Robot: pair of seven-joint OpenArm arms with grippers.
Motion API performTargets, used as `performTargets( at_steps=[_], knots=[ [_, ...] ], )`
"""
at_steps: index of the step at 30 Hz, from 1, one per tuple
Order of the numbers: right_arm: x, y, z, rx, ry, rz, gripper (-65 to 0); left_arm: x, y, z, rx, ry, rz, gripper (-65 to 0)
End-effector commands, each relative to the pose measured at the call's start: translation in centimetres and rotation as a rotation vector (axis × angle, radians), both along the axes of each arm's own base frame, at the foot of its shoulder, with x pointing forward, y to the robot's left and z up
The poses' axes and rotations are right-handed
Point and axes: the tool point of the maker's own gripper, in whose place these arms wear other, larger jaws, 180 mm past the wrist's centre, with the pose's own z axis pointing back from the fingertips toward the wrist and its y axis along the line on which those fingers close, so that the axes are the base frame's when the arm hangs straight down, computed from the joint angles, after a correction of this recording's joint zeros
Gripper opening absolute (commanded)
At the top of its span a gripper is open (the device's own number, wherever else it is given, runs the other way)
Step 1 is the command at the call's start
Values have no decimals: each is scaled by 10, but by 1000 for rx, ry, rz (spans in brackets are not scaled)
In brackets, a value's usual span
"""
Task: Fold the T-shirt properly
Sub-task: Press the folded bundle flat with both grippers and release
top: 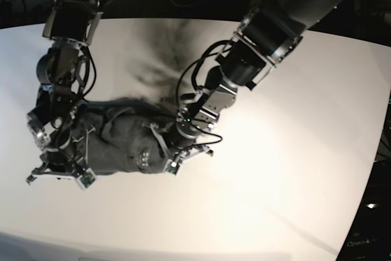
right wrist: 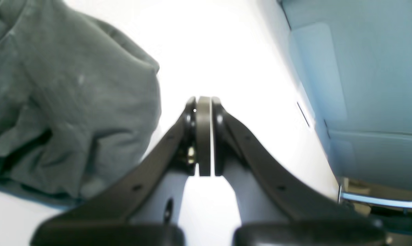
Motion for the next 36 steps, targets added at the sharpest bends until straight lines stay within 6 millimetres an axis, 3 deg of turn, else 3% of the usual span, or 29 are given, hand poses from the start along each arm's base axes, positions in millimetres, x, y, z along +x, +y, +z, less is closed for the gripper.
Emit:
performTargets(
  at_steps=[1,7,11,17,26,31,36],
  knots=[
    [8,-2,16,-3,-50,-1,-650,-15,6,-20,53,101,-5,-623],
    [7,-14,20,106,-83,-31,-650,-25,6,-28,53,121,-5,-623],
    [5,-19,4,142,-49,-54,-650,-25,6,-28,53,121,-5,-623],
    [6,-8,-20,249,-12,-98,-650,-24,6,-28,53,121,-4,-623],
    [14,-9,-16,272,-12,-131,-650,-25,6,-28,53,123,-4,-623],
    [23,-4,-36,309,45,-122,-650,-30,6,-32,53,133,-4,-623],
    [38,5,-41,351,44,-89,-650,-31,6,-33,54,135,-3,-623]
  ],
)
